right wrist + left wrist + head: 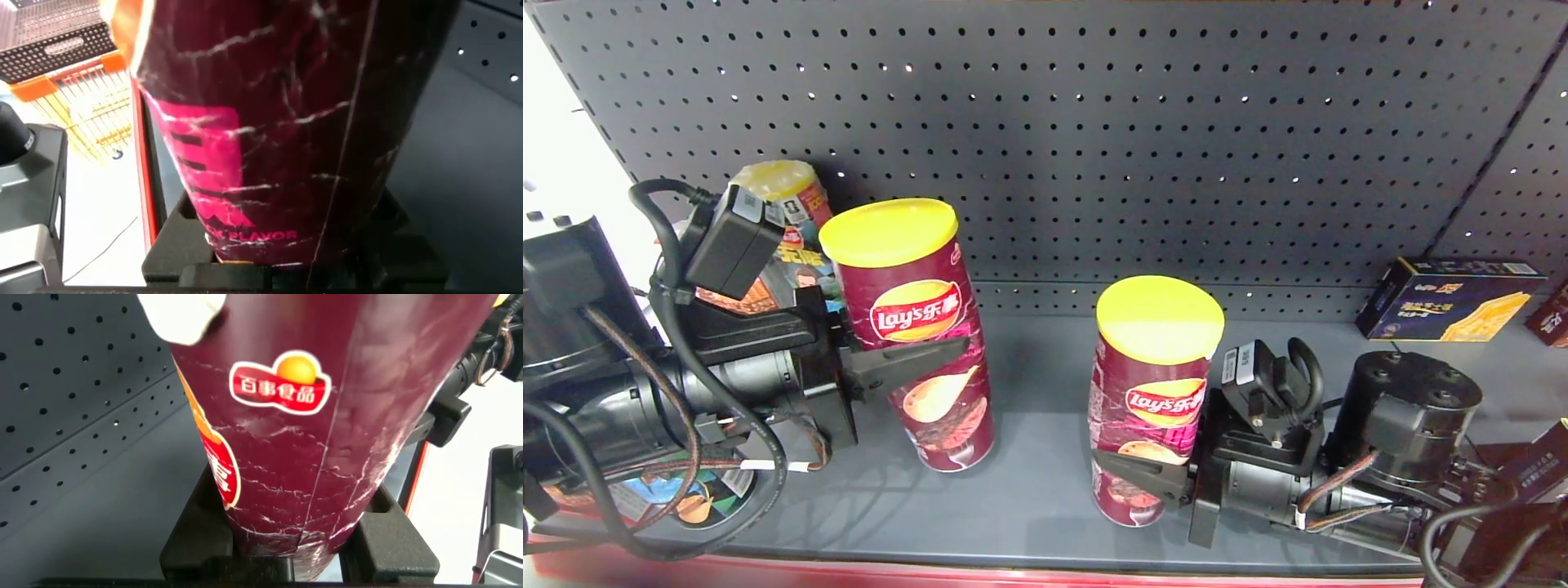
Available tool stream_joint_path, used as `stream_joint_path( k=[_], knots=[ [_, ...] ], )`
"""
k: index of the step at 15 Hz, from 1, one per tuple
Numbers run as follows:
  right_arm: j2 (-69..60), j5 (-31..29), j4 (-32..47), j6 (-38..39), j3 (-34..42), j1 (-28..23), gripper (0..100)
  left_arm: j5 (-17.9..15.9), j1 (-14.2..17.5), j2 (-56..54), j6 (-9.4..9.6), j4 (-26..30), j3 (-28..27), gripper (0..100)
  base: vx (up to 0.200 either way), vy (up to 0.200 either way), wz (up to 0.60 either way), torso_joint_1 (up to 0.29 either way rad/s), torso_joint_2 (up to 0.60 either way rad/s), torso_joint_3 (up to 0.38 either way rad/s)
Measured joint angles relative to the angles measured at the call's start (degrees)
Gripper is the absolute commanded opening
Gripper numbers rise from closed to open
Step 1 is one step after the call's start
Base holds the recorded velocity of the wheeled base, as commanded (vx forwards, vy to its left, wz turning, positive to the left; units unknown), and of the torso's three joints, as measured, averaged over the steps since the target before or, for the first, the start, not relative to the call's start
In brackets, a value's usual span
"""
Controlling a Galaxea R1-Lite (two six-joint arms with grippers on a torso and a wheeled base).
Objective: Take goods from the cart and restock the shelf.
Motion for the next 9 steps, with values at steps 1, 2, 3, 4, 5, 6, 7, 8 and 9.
stream_joint_path(
  k=[1, 2, 3, 4, 5, 6, 7, 8, 9],
  knots=[
    [0.1, 0.1, 0.0, 0.0, 0.2, -0.3, 0, 0.0, 0.0, 0.0, 0.02, 0.0, 0.0, 0, 0.0, 0.0, 0.0, 0.0, 0.0, 0.0],
    [0.0, 0.1, 0.0, -0.1, 0.4, -0.7, 0, 0.0, -0.1, 0.0, 0.02, 0.0, 0.0, 0, 0.0, 0.0, 0.0, 0.0, 0.0, 0.0],
    [0.0, 0.1, 0.0, -0.1, 0.5, -0.9, 0, 0.0, -0.1, 0.0, 0.02, 0.0, 0.0, 0, 0.0, 0.0, 0.0, 0.0, 0.0, 0.0],
    [-0.1, 0.1, 0.0, -0.2, 0.6, -1.0, 0, 0.0, -0.1, 0.0, 0.02, 0.0, 0.0, 0, 0.0, 0.0, 0.0, 0.0, 0.0, 0.0],
    [-0.3, 0.1, 0.0, -0.2, 0.7, -1.0, 100, 0.0, -0.1, 0.0, 0.02, 0.0, 0.0, 0, 0.0, 0.0, 0.0, 0.0, 0.0, 0.0],
    [-0.3, -0.1, -0.2, -0.2, 0.8, -1.0, 100, 0.0, -0.1, 0.0, 0.04, 0.0, 0.0, 0, 0.0, 0.0, 0.0, 0.0, 0.0, 0.0],
    [-0.3, -0.3, -0.5, -0.3, 1.0, -1.0, 100, 0.0, -0.1, 0.0, 0.02, 0.0, 0.0, 0, 0.0, 0.0, 0.0, 0.0, 0.0, 0.0],
    [-0.4, -0.3, -0.9, -0.3, 1.3, -1.0, 100, 0.0, -0.1, 0.0, 0.02, 0.0, 0.1, 0, 0.0, 0.0, 0.0, 0.0, 0.0, 0.0],
    [-0.6, -0.3, -1.3, -0.3, 1.6, -0.9, 100, 0.0, -0.1, 0.0, 0.04, 0.0, 0.4, 0, 0.0, 0.0, 0.0, 0.0, 0.0, 0.0]
  ],
)
